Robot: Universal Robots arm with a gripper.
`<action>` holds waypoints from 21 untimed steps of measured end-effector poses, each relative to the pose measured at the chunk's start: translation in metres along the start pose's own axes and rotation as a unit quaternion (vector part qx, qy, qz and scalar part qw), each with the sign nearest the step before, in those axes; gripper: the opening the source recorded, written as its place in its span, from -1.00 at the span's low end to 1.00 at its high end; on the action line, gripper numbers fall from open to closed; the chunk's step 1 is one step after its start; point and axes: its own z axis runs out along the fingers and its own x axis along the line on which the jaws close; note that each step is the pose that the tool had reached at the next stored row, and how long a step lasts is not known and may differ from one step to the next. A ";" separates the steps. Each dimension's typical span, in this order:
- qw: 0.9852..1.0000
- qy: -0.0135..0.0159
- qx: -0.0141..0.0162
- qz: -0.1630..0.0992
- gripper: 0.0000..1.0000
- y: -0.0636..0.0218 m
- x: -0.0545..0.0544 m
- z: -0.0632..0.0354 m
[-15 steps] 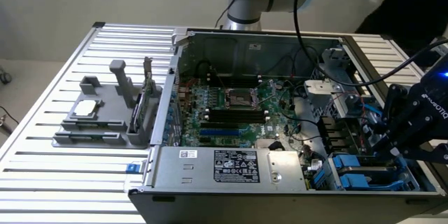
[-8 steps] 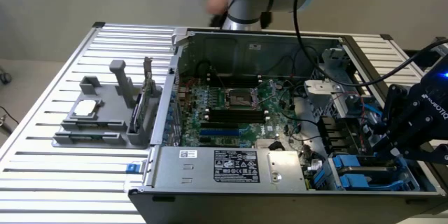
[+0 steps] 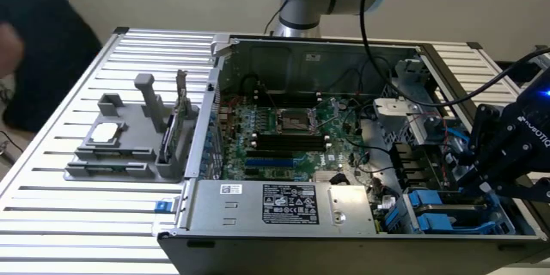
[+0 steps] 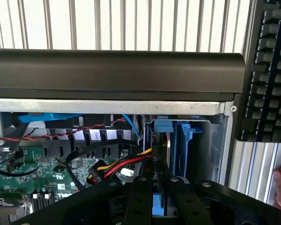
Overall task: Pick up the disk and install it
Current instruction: 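Insert the disk into the insertion slot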
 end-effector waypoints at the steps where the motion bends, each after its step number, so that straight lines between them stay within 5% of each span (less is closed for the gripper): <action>1: 1.000 0.000 0.000 -0.001 -0.66 0.0000 0.000 0.0001; 21: 1.000 -0.001 0.000 -0.009 -0.66 0.0002 0.002 0.0015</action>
